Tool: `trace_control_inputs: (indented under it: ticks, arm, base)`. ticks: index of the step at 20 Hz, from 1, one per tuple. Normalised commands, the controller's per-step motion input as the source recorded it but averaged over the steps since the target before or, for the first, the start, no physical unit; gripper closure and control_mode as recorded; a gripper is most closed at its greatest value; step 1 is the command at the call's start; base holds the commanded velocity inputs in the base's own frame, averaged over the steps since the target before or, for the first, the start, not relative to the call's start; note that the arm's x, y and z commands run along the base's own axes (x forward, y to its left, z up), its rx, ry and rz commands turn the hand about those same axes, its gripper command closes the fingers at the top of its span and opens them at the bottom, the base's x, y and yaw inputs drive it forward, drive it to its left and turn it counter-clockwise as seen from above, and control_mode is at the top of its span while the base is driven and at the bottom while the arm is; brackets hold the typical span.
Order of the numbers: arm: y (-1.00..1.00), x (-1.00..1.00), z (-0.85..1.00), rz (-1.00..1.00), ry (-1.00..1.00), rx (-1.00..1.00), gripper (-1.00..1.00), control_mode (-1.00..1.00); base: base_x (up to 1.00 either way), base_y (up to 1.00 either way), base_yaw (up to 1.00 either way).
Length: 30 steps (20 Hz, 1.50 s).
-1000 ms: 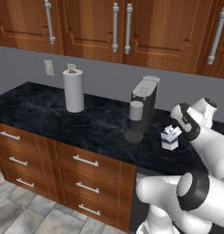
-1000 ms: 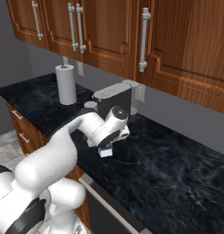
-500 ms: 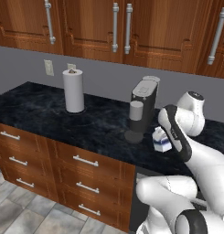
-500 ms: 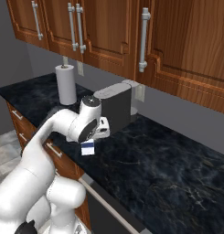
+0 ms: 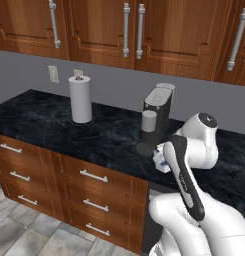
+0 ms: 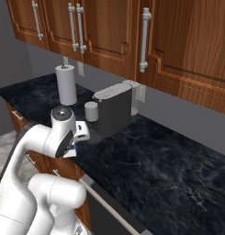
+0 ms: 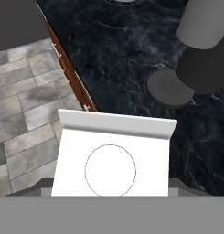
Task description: Move the drinks to the dining counter.
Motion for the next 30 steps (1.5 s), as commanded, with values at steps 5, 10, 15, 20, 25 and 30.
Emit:
trace_control_inputs:
  ticks: [5, 10, 15, 20, 25, 30]
  arm:
    - [0.31, -0.14, 0.39, 0.00, -0.09, 0.00, 1.00, -1.00]
    - [0.14, -0.18, 0.26, 0.00, -0.02, 0.00, 1.00, -1.00]
    - [0.07, -0.13, 0.08, 0.00, -0.01, 0.00, 1.00, -1.00]
    - [0.00, 0.00, 0.00, 0.00, 0.00, 0.00, 1.00, -1.00]
    - [0.00, -0.05, 0.00, 0.00, 0.00, 0.00, 1.00, -1.00]
    - [0.02, -0.10, 0.00, 0.00, -0.01, 0.00, 1.00, 1.00]
  base:
    - [0.00, 0.00, 0.00]
    - [0.00, 0.00, 0.00]
    - [0.00, 0.00, 0.00]
    - [0.00, 0.00, 0.00]
    - [0.00, 0.00, 0.00]
    - [-0.74, 0.26, 0.04]
